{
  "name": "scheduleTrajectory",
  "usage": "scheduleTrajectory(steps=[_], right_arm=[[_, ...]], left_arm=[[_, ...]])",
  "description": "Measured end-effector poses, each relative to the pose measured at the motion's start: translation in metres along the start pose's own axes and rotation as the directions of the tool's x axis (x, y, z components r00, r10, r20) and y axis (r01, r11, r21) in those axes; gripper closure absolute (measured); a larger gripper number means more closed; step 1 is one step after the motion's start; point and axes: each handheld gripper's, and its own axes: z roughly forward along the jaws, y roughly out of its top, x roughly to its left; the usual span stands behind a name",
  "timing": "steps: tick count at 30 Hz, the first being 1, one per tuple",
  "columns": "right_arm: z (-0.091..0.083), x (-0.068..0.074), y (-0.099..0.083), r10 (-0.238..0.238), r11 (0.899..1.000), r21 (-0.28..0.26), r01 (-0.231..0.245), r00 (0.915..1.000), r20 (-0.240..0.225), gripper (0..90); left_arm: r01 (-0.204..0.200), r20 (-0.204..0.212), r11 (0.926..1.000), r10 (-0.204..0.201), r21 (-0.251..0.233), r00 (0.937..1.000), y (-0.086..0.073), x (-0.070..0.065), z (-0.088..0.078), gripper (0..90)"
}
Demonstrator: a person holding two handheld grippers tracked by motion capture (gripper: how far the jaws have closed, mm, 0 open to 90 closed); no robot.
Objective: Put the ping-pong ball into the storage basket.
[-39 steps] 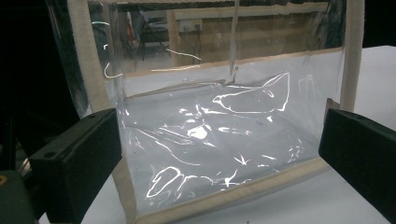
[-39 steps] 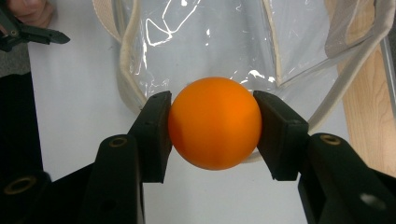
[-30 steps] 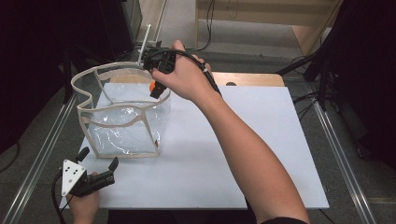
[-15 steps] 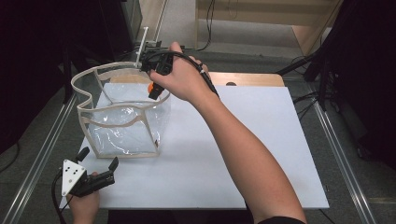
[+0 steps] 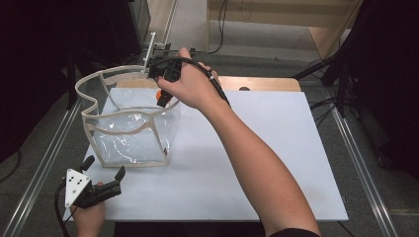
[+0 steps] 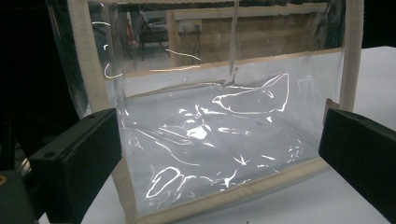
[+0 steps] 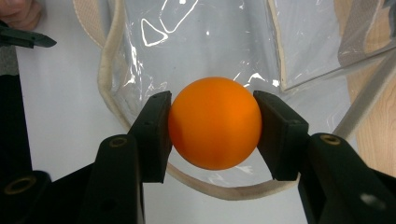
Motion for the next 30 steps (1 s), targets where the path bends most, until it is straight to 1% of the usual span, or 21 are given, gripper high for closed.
scheduleTrajectory(steps=[5, 9, 13, 15, 16, 19, 21, 22, 24, 30], right_arm=[[0.004, -0.002, -0.001, -0.002, 1.000, 0.000, 0.002, 1.0000, 0.000, 47.5], [0.007, -0.003, -0.002, 0.009, 1.000, 0.013, -0.009, 1.0000, -0.001, 47.5], [0.007, -0.005, -0.004, 0.017, 1.000, 0.013, -0.017, 0.9999, 0.003, 47.5], [0.007, -0.006, -0.005, 0.021, 1.000, 0.010, -0.021, 0.9998, -0.004, 47.4], [0.008, -0.007, -0.005, 0.024, 1.000, 0.010, -0.024, 0.9996, -0.015, 46.4], [0.008, -0.008, -0.007, 0.034, 0.999, 0.008, -0.033, 0.9993, -0.017, 40.3], [0.006, -0.008, -0.008, 0.033, 0.999, -0.026, -0.033, 0.9991, -0.029, 35.2], [0.004, -0.008, -0.009, 0.037, 0.999, -0.030, -0.038, 0.9990, -0.027, 33.0], [0.001, -0.007, -0.009, 0.032, 0.999, -0.042, -0.032, 0.9995, 0.001, 27.3], [-0.010, -0.008, -0.016, 0.058, 0.995, -0.086, -0.057, 0.9982, 0.015, 14.0]], left_arm=[[0.002, 0.000, 1.0000, -0.002, -0.003, 1.0000, 0.000, 0.000, 0.000, 0.0], [0.001, 0.000, 1.0000, -0.001, -0.004, 1.0000, 0.000, 0.000, 0.000, 0.0], [-0.001, 0.000, 1.0000, 0.001, -0.003, 1.0000, 0.000, 0.000, 0.000, 0.0], [0.001, 0.000, 1.0000, -0.001, -0.003, 1.0000, 0.000, 0.000, 0.000, 0.0], [0.001, -0.001, 1.0000, -0.001, -0.003, 1.0000, 0.000, 0.000, 0.000, 0.0], [0.000, 0.000, 1.0000, 0.000, -0.003, 1.0000, 0.000, 0.000, 0.000, 0.0], [-0.001, 0.000, 1.0000, 0.001, -0.003, 1.0000, 0.000, 0.000, 0.000, 0.0], [0.001, -0.001, 1.0000, -0.001, -0.004, 1.0000, 0.000, 0.000, 0.000, 0.0], [0.001, -0.001, 1.0000, -0.001, -0.004, 1.0000, 0.000, 0.000, 0.000, 0.0], [-0.002, 0.000, 1.0000, 0.002, -0.001, 1.0000, 0.000, 0.000, 0.000, 0.0]])
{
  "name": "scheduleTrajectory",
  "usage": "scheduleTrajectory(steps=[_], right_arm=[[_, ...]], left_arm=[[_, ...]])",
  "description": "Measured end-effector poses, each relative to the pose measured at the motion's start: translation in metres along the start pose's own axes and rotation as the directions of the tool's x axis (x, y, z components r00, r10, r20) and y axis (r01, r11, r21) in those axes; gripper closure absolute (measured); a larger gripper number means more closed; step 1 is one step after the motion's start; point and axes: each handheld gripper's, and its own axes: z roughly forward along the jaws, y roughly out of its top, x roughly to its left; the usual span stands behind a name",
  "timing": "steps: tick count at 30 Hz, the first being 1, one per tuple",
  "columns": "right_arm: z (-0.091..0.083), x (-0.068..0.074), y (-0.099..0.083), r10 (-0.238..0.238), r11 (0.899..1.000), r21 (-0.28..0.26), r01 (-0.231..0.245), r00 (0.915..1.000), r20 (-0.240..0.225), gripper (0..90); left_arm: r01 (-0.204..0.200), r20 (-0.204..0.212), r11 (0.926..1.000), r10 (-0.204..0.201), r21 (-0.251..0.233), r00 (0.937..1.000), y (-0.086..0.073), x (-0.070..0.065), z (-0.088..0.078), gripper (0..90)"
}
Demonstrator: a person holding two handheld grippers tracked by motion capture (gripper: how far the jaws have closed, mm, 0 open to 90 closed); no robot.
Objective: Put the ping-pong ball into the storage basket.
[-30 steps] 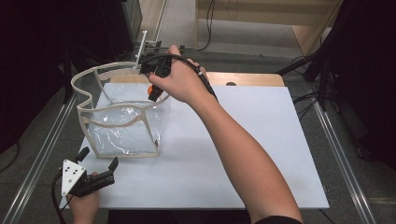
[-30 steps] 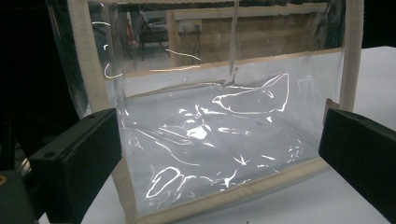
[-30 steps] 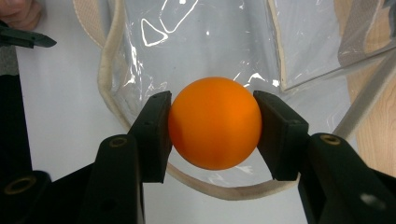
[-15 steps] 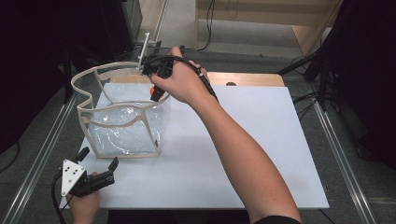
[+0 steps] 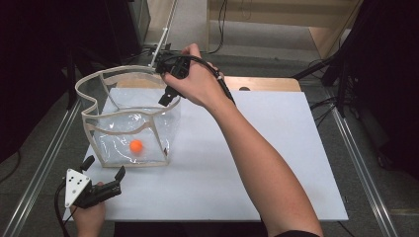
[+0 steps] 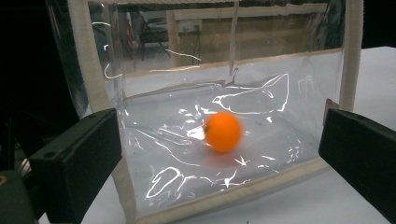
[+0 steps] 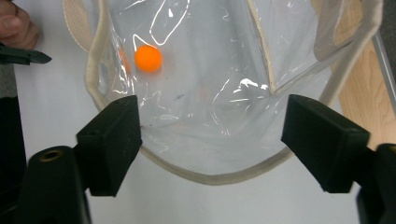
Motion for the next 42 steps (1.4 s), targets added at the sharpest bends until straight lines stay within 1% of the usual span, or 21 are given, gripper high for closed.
scheduleTrajectory(steps=[2, 4, 5, 6, 7, 8, 9, 14, 20, 22, 26, 34, 40, 42], right_arm=[[-0.003, 0.000, -0.003, 0.007, 1.000, -0.008, -0.007, 1.0000, 0.002, 9.7], [-0.006, 0.000, -0.007, 0.018, 1.000, -0.017, -0.018, 0.9998, 0.004, 8.9], [-0.007, 0.000, -0.009, 0.012, 1.000, -0.022, -0.012, 0.9999, 0.003, 8.0], [-0.008, 0.000, -0.011, 0.016, 1.000, -0.023, -0.016, 0.9999, 0.003, 5.0], [-0.008, 0.000, -0.013, 0.017, 1.000, -0.021, -0.017, 0.9999, 0.004, 0.0], [-0.008, 0.000, -0.015, 0.024, 1.000, -0.016, -0.023, 0.9997, 0.006, 0.0], [-0.009, 0.000, -0.017, 0.020, 1.000, -0.017, -0.020, 0.9997, 0.012, 0.0], [-0.013, 0.000, -0.027, 0.033, 0.999, -0.023, -0.033, 0.9993, 0.015, 0.0], [-0.016, -0.001, -0.039, 0.040, 0.999, -0.027, -0.040, 0.9991, 0.011, 0.0], [-0.017, -0.001, -0.043, 0.038, 0.999, -0.029, -0.038, 0.9991, 0.016, 0.0], [-0.018, -0.002, -0.049, 0.052, 0.998, -0.028, -0.051, 0.9985, 0.016, 0.0], [-0.015, -0.002, -0.062, 0.052, 0.998, -0.027, -0.052, 0.9986, 0.010, 0.0], [-0.012, -0.002, -0.072, 0.065, 0.997, -0.033, -0.065, 0.9979, -0.001, 0.0], [-0.011, -0.003, -0.075, 0.066, 0.997, -0.028, -0.066, 0.9978, -0.004, 0.0]], left_arm=[[-0.001, 0.000, 1.0000, 0.001, 0.000, 1.0000, 0.000, 0.000, 0.000, 0.0], [-0.001, 0.001, 1.0000, 0.001, 0.001, 1.0000, 0.000, 0.000, 0.000, 0.0], [-0.001, 0.001, 1.0000, 0.001, 0.001, 1.0000, 0.000, 0.000, 0.000, 0.0], [-0.001, 0.001, 1.0000, 0.001, 0.001, 1.0000, 0.000, 0.000, 0.000, 0.0], [0.000, 0.001, 1.0000, 0.000, 0.001, 1.0000, 0.000, 0.000, 0.000, 0.0], [0.000, 0.001, 1.0000, 0.000, 0.001, 1.0000, 0.000, 0.000, 0.000, 0.0], [-0.001, 0.000, 1.0000, 0.001, 0.001, 1.0000, 0.000, 0.000, 0.000, 0.0], [-0.002, 0.001, 1.0000, 0.002, 0.002, 1.0000, 0.000, -0.001, 0.000, 0.0], [-0.002, -0.001, 1.0000, 0.002, 0.001, 1.0000, 0.000, -0.001, 0.001, 0.0], [-0.002, -0.001, 1.0000, 0.002, 0.001, 1.0000, 0.000, -0.001, 0.001, 0.0], [0.000, -0.001, 1.0000, 0.000, 0.000, 1.0000, 0.000, -0.001, 0.001, 0.0], [-0.001, -0.001, 1.0000, 0.001, 0.000, 1.0000, 0.000, -0.001, 0.001, 0.0], [-0.002, -0.001, 1.0000, 0.002, 0.001, 1.0000, 0.000, -0.001, 0.001, 0.0], [-0.003, -0.002, 1.0000, 0.003, 0.001, 1.0000, 0.000, -0.001, 0.001, 0.0]])
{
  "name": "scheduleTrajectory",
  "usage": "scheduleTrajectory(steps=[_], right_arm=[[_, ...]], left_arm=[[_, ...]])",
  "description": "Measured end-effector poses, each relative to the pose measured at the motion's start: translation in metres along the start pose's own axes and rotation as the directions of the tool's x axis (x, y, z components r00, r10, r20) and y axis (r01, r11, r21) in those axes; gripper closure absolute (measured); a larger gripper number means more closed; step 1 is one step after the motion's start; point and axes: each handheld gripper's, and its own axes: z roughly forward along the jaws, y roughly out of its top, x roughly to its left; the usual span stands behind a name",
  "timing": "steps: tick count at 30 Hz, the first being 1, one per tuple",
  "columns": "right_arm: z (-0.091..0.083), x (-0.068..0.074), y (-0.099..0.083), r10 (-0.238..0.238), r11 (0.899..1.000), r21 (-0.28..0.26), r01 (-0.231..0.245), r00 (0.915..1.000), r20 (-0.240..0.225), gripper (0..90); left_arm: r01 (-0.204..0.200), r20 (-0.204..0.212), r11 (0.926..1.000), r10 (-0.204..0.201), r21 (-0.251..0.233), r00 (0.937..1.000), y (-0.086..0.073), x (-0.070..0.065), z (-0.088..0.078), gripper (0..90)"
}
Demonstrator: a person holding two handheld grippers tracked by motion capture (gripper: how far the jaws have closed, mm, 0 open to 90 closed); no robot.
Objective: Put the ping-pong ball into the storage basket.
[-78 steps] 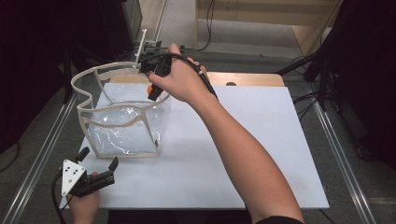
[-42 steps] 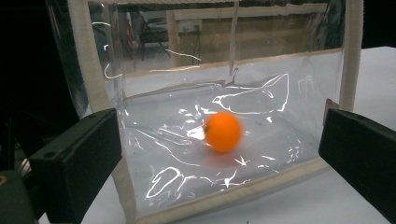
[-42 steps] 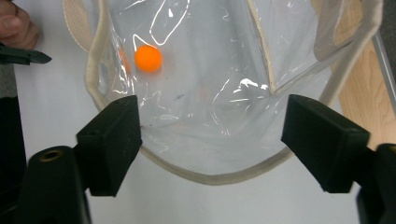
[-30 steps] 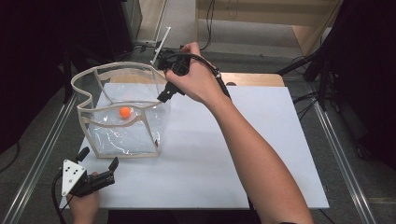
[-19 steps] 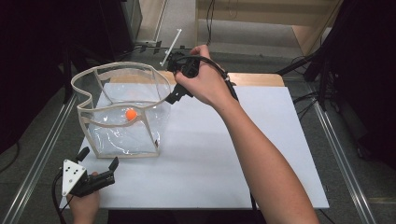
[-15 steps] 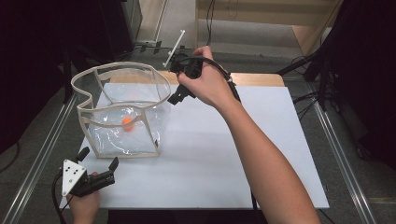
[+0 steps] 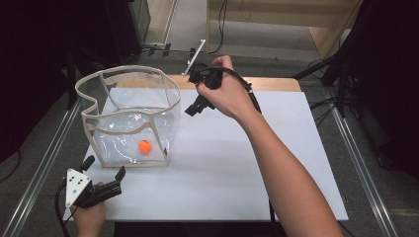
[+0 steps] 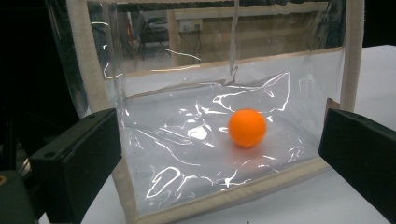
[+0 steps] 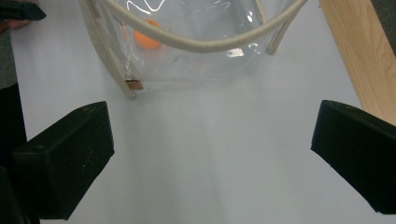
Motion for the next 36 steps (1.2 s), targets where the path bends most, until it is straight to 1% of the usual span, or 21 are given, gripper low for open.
scheduleTrajectory(steps=[6, 9, 10, 11, 13, 14, 15, 17, 18, 19, 20, 21, 22, 24, 25, 28, 30, 31, 36], right_arm=[[0.003, -0.001, -0.009, 0.005, 1.000, -0.007, -0.005, 1.0000, 0.002, 0.0], [0.005, -0.001, -0.013, 0.010, 1.000, 0.004, -0.010, 0.9999, 0.004, 0.0], [0.007, -0.001, -0.015, 0.008, 1.000, -0.002, -0.008, 1.0000, 0.005, 0.0], [0.008, -0.001, -0.017, 0.017, 1.000, 0.001, -0.017, 0.9999, 0.003, 0.0], [0.009, -0.001, -0.020, 0.012, 1.000, 0.002, -0.012, 0.9999, 0.002, 0.0], [0.011, -0.001, -0.021, 0.019, 1.000, -0.007, -0.019, 0.9998, -0.002, 0.0], [0.011, -0.002, -0.022, 0.012, 1.000, -0.002, -0.012, 0.9999, -0.002, 0.0], [0.014, -0.002, -0.025, 0.019, 1.000, -0.003, -0.019, 0.9998, -0.005, 0.0], [0.015, -0.002, -0.027, 0.012, 1.000, -0.005, -0.012, 0.9999, -0.010, 0.0], [0.016, -0.002, -0.028, 0.018, 1.000, 0.003, -0.018, 0.9998, -0.008, 0.0], [0.017, -0.002, -0.029, 0.015, 1.000, 0.003, -0.015, 0.9998, -0.009, 0.0], [0.018, -0.002, -0.030, 0.025, 1.000, -0.003, -0.025, 0.9996, -0.015, 0.0], [0.019, -0.002, -0.031, 0.017, 1.000, -0.004, -0.017, 0.9997, -0.015, 0.0], [0.020, -0.002, -0.033, 0.018, 1.000, 0.005, -0.018, 0.9997, -0.014, 0.0], [0.022, -0.002, -0.034, 0.014, 1.000, 0.002, -0.014, 0.9998, -0.015, 0.0], [0.024, -0.001, -0.037, 0.022, 1.000, 0.000, -0.022, 0.9996, -0.018, 0.0], [0.026, -0.001, -0.039, 0.013, 1.000, -0.001, -0.013, 0.9998, -0.017, 0.0], [0.026, -0.001, -0.039, 0.020, 1.000, 0.007, -0.020, 0.9997, -0.015, 0.0], [0.030, 0.000, -0.044, 0.021, 1.000, 0.000, -0.021, 0.9996, -0.019, 0.0]], left_arm=[[0.000, 0.000, 1.0000, 0.000, 0.001, 1.0000, 0.000, 0.000, 0.000, 0.0], [-0.001, 0.000, 1.0000, 0.001, 0.001, 1.0000, 0.000, 0.000, 0.000, 0.0], [0.000, 0.000, 1.0000, 0.000, 0.001, 1.0000, 0.000, 0.000, 0.000, 0.0], [-0.001, 0.000, 1.0000, 0.001, 0.001, 1.0000, 0.000, -0.001, 0.000, 0.0], [-0.002, -0.001, 1.0000, 0.002, 0.001, 1.0000, 0.000, -0.001, 0.000, 0.0], [-0.004, -0.001, 1.0000, 0.004, 0.001, 1.0000, 0.000, -0.001, 0.000, 0.0], [-0.005, -0.001, 1.0000, 0.005, 0.001, 1.0000, 0.000, -0.001, 0.000, 0.0], [-0.005, -0.001, 1.0000, 0.005, 0.001, 1.0000, 0.000, -0.001, 0.000, 0.0], [-0.005, -0.002, 1.0000, 0.005, 0.001, 1.0000, 0.000, -0.001, 0.000, 0.0], [-0.005, -0.001, 1.0000, 0.005, 0.001, 1.0000, 0.000, -0.001, 0.000, 0.0], [-0.006, -0.001, 1.0000, 0.006, 0.002, 1.0000, 0.000, -0.001, 0.000, 0.0], [-0.007, -0.001, 1.0000, 0.007, 0.002, 1.0000, 0.000, -0.001, 0.000, 0.0], [-0.007, -0.001, 1.0000, 0.007, 0.002, 1.0000, 0.000, -0.001, 0.000, 0.0], [-0.006, -0.001, 1.0000, 0.006, 0.002, 1.0000, 0.000, -0.001, 0.000, 0.0], [-0.006, -0.001, 1.0000, 0.006, 0.002, 1.0000, 0.000, -0.001, 0.000, 0.0], [-0.006, -0.001, 1.0000, 0.006, 0.002, 1.0000, 0.000, -0.001, 0.000, 0.0], [-0.008, 0.000, 1.0000, 0.008, 0.002, 1.0000, 0.000, -0.001, 0.000, 0.0], [-0.008, 0.000, 1.0000, 0.008, 0.003, 1.0000, 0.000, -0.001, 0.000, 0.0], [-0.007, 0.000, 1.0000, 0.007, 0.002, 1.0000, 0.000, -0.001, 0.000, 0.0]])
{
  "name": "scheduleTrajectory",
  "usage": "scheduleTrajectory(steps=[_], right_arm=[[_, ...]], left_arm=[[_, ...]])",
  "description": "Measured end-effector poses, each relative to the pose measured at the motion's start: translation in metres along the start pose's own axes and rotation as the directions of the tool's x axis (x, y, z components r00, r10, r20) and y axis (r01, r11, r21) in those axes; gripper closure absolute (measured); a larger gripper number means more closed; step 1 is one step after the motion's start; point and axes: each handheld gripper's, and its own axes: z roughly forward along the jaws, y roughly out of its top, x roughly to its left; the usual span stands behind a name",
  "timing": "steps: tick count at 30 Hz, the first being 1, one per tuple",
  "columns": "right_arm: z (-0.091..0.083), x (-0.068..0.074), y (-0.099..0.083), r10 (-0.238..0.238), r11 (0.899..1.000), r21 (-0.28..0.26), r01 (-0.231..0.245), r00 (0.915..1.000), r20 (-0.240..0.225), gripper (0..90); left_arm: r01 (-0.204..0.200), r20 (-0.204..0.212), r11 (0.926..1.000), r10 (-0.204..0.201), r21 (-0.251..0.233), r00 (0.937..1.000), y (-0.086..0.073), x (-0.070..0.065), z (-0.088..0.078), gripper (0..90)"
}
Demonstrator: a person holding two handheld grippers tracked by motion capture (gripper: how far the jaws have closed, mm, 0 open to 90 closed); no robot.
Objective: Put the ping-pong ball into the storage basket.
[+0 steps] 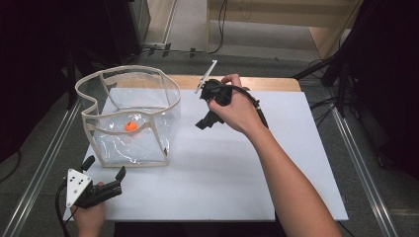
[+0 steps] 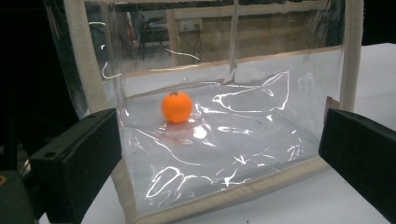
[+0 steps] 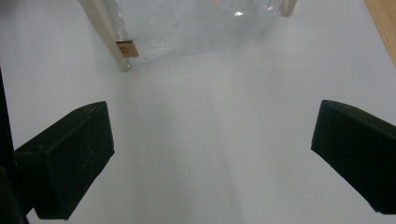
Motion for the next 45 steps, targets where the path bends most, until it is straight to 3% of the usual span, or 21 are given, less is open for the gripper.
scheduleTrajectory(steps=[20, 45], right_arm=[[0.014, -0.002, -0.026, 0.017, 1.000, -0.003, -0.017, 0.9998, -0.006, 0.0], [0.027, -0.007, -0.069, 0.079, 0.996, -0.037, -0.079, 0.9969, -0.010, 0.0]], left_arm=[[-0.002, 0.000, 1.0000, 0.002, 0.000, 1.0000, 0.000, 0.000, 0.000, 0.0], [-0.006, -0.001, 1.0000, 0.006, 0.005, 1.0000, 0.000, 0.000, 0.000, 0.0]])
